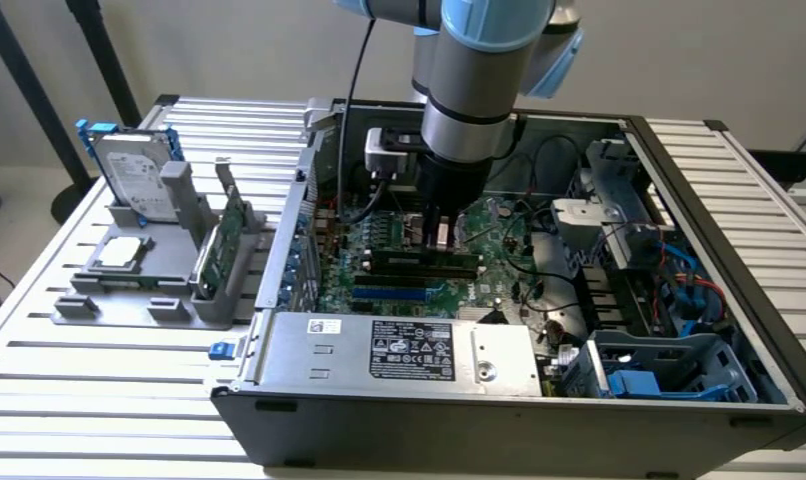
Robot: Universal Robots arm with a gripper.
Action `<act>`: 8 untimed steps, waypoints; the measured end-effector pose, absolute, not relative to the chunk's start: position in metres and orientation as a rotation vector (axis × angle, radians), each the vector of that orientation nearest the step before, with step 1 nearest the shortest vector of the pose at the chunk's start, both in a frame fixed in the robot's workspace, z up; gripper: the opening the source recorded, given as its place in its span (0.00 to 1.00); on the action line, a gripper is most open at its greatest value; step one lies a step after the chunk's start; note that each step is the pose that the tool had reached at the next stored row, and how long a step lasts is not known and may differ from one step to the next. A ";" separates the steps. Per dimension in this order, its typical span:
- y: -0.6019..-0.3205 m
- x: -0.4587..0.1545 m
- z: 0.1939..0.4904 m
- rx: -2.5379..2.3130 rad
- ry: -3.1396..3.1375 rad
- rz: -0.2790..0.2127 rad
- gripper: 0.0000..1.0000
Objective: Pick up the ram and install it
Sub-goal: 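Insert the ram into the slot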
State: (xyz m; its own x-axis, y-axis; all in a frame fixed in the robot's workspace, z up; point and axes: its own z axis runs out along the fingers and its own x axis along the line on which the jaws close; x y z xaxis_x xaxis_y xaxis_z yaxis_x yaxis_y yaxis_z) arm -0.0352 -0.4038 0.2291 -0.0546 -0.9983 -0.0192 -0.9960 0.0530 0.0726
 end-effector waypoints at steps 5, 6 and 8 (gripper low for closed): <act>-0.404 -0.035 0.229 2.133 -2.255 -0.103 0.14; -0.404 -0.035 0.229 2.133 -2.256 -0.103 0.14; -0.404 -0.035 0.229 2.130 -2.258 -0.103 0.14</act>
State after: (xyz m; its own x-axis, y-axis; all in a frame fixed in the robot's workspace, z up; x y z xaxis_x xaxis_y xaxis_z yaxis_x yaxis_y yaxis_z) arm -0.0352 -0.4038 0.2288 -0.0589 -0.9981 -0.0199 -0.9957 0.0574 0.0726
